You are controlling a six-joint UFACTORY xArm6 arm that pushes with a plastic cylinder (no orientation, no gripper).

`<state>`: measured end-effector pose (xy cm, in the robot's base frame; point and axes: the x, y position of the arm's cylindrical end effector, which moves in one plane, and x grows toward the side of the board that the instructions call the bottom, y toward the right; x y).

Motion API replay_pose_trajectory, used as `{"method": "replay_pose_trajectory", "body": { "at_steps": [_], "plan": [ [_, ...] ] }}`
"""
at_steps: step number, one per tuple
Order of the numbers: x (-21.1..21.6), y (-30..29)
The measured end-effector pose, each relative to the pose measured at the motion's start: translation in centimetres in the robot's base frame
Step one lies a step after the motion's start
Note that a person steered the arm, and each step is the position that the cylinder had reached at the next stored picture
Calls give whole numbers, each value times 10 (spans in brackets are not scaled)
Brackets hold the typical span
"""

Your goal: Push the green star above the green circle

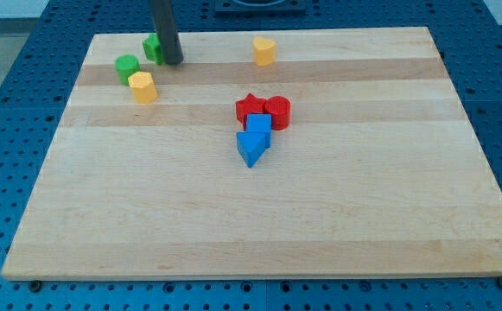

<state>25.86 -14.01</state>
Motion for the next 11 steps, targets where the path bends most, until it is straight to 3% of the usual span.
{"method": "replay_pose_trajectory", "body": {
  "at_steps": [3, 6, 11],
  "plan": [
    [-28, 0],
    [0, -16],
    [-6, -57]
  ]
}}
